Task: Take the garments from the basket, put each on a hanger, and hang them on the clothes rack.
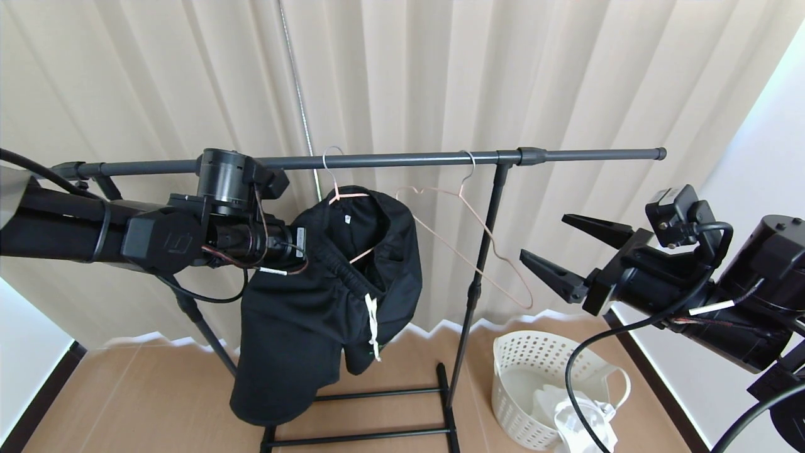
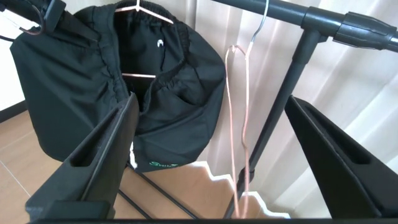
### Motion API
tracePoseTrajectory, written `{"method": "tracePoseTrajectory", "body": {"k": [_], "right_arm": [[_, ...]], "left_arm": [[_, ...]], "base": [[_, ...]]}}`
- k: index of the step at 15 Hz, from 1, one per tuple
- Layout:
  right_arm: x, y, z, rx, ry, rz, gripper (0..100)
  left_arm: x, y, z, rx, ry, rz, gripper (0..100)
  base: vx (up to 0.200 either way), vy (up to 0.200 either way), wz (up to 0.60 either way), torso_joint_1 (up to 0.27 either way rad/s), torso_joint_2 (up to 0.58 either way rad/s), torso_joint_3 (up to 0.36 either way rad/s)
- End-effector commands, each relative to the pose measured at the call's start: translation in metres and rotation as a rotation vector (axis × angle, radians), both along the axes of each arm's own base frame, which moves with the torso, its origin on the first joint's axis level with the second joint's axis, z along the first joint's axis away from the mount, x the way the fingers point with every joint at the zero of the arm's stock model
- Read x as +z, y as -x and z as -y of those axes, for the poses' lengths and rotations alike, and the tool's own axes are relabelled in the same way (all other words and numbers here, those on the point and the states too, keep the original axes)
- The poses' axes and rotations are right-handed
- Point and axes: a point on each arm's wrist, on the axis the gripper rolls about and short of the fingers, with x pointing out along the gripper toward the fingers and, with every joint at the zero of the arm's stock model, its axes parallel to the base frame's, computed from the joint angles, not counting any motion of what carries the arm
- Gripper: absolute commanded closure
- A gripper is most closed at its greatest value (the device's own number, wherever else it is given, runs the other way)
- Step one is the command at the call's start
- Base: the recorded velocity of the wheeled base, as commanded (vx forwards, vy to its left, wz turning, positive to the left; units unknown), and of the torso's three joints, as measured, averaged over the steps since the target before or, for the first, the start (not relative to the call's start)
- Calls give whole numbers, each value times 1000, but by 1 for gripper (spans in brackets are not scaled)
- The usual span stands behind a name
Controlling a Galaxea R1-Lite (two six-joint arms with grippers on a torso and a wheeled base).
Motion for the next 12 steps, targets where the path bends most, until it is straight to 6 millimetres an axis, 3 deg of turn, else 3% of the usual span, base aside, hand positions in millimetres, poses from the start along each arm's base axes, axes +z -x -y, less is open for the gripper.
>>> {"method": "tracePoseTrajectory", "body": {"k": [1, 6, 7, 12], "right_arm": [[0, 0, 0, 1, 0, 1, 0], [0, 0, 0, 1, 0, 2, 0], [1, 0, 0, 1, -1, 5, 0], [10, 2, 1, -2, -16, 33, 0]], "left_arm": [[-5, -1, 0, 1, -2, -14, 100], [-3, 1, 0, 21, 2, -14, 100], [-1, 3, 0, 21, 2, -11, 0], [50, 65, -13, 7, 29, 90, 0]], "base": [[0, 0, 0, 0, 0, 0], [0, 0, 0, 0, 0, 0], [0, 0, 0, 0, 0, 0], [0, 0, 0, 0, 0, 0]]}}
